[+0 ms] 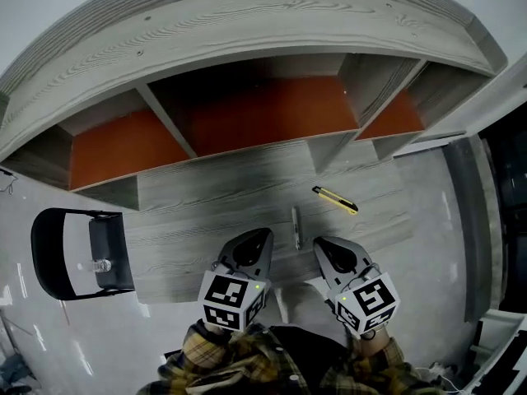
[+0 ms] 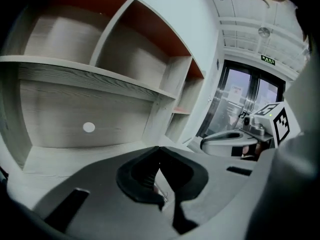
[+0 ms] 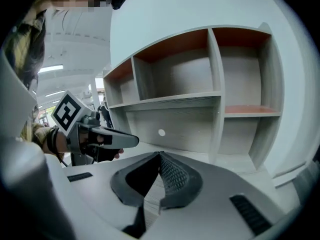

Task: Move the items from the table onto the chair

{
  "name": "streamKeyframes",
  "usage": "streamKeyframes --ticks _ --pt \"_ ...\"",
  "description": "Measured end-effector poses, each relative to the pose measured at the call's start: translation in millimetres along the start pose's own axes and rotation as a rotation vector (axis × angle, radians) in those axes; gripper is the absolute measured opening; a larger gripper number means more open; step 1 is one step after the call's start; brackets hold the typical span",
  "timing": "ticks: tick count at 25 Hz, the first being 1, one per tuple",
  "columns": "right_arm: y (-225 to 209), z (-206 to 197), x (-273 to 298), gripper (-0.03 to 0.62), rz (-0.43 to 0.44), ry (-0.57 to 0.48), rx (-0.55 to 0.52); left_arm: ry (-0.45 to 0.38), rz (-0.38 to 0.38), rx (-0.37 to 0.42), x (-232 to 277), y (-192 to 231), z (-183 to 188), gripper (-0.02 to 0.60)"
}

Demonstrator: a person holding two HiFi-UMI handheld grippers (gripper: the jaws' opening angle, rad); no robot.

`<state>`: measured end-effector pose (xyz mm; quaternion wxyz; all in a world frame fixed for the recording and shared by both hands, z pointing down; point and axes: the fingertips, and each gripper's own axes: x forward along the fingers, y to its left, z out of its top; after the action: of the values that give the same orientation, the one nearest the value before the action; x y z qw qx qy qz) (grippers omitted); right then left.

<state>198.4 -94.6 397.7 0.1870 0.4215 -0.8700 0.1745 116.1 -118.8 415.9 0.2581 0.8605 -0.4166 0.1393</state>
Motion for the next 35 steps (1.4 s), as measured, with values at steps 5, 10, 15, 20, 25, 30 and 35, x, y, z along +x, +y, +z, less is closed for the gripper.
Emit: streamKeyframes --ticks 5,10,15,20,25,30,35 --pt "-24.6 2.9 -23.3 0.017 -0.019 -0.045 -0.007 0.061 0.015 0.018 31.2 -15.2 -13.2 0.005" --pt "-37.5 -3.4 -30.3 0.017 0.005 -0.071 0.025 0.124 0.049 -0.052 48.9 -20.6 -31.0 0.005" --pt "-47.2 -11.1 -27.9 0.017 0.031 -0.068 0.037 0.16 0.063 -0.131 67.6 -20.3 -49.3 0.006" --pt "-55.6 -21.3 -34.0 0.017 0.036 -0.028 0.033 0.203 0.087 -0.226 85.1 -18.8 -78.7 0.019" --pt "-62.4 -33.9 -41.5 0.017 0.053 0.015 0.029 0.25 0.113 -0.304 106.8 -17.4 -111.7 0.094" --pt "-71.9 -45.7 -49.4 0.017 0.073 0.038 0.013 0.315 0.165 -0.342 128.5 -12.3 -146.6 0.155" --pt "-83.5 -55.5 -59.1 0.017 0.084 0.053 0.017 0.379 0.217 -0.326 142.8 -14.0 -178.9 0.166"
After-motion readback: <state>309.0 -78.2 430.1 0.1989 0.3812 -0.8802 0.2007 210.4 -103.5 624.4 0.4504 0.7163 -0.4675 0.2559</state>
